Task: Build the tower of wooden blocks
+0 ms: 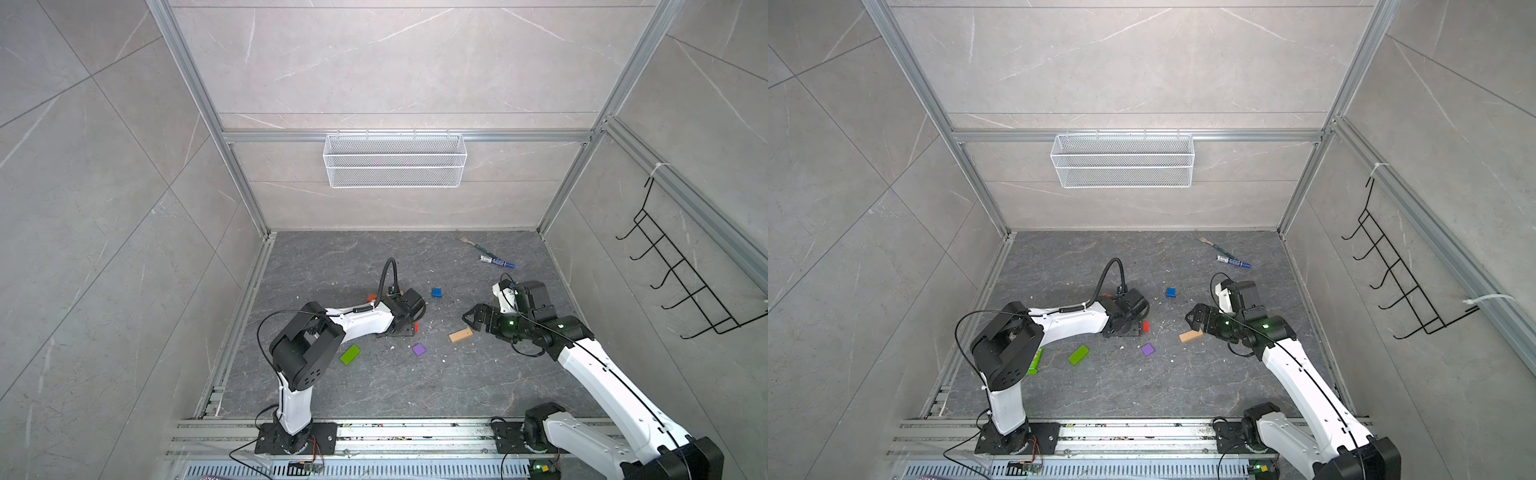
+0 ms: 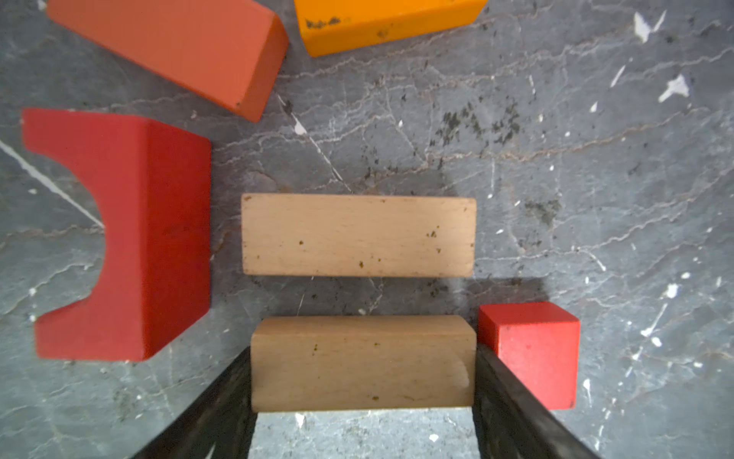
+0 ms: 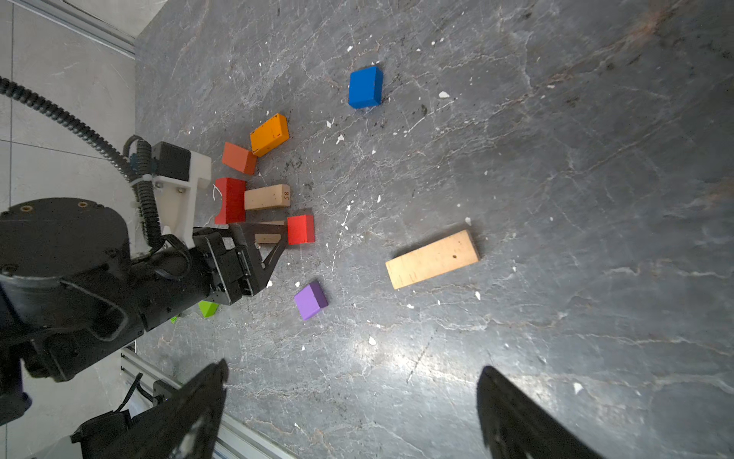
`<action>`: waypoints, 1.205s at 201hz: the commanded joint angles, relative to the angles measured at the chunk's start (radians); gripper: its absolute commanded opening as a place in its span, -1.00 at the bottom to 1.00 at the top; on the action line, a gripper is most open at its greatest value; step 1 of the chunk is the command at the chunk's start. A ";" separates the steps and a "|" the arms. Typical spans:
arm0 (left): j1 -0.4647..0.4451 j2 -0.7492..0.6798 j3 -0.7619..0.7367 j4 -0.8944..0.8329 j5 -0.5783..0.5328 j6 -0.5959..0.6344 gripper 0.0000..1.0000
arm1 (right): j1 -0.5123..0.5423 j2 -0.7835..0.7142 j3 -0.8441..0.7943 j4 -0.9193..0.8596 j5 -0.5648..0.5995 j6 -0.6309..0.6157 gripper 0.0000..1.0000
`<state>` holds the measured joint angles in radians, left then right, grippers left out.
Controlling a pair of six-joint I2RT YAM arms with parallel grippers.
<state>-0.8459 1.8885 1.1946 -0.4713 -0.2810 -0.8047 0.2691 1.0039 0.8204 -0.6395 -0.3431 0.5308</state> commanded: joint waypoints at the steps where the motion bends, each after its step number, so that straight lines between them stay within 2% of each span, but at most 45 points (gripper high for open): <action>1: 0.021 0.031 -0.009 0.009 0.004 -0.020 -0.67 | 0.005 -0.008 0.027 -0.029 0.012 -0.017 0.99; 242: 0.053 0.062 0.010 -0.018 -0.005 0.026 -0.62 | 0.007 0.006 0.005 -0.006 0.006 -0.013 0.99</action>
<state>-0.8192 1.9041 1.2041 -0.4522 -0.2665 -0.7963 0.2691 1.0069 0.8230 -0.6392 -0.3431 0.5278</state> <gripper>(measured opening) 0.770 0.992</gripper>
